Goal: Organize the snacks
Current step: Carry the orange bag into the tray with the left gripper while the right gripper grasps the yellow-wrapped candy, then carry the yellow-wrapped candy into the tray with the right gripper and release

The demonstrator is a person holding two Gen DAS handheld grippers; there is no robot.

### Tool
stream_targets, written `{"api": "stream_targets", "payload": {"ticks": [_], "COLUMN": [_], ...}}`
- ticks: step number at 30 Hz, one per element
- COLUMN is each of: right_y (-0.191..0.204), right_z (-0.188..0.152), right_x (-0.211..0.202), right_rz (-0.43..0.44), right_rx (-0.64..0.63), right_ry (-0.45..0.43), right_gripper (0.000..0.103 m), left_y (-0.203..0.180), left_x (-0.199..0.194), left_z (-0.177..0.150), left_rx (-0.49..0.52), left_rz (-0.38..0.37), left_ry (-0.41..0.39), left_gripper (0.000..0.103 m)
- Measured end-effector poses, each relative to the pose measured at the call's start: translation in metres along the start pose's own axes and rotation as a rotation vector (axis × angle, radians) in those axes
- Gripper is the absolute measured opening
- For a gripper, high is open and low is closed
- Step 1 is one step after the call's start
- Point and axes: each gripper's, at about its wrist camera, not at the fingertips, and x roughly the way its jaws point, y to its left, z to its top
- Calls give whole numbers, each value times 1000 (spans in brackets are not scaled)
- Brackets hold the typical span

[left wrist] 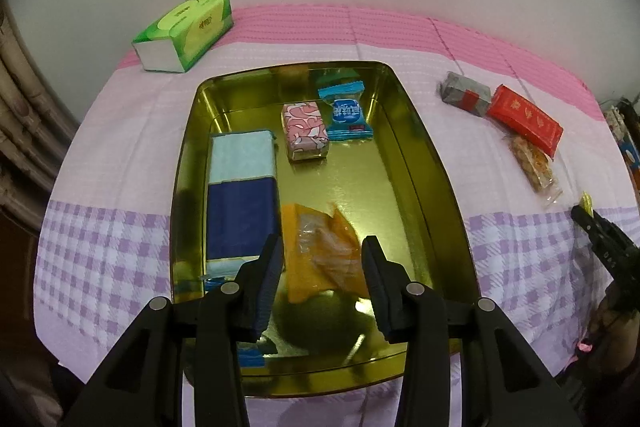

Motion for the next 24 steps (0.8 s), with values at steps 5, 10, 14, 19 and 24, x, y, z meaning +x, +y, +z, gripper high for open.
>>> {"api": "stream_targets", "payload": {"ticks": [5, 10, 14, 19, 24], "right_y": [0, 1, 2, 5, 5], "right_z": [1, 1, 0, -2, -6], "right_x": [0, 0, 1, -2, -8], "right_rz": [-1, -7, -19, -30, -33], "right_rx": [0, -5, -13, -11, -9], "right_ry": [0, 0, 3, 10, 19], "right_gripper": [28, 28, 28, 28, 28], "left_y": [-1, -6, -9, -10, -7], "left_x": [-6, -16, -25, -38, -49], "left_z": [1, -1, -2, -4, -7], "left_rx": [3, 30, 45, 56, 51], "left_rz": [16, 53, 75, 111, 130], "left_ry": [-13, -45, -69, -104, -127], "left_gripper": [43, 52, 55, 66, 72]}}
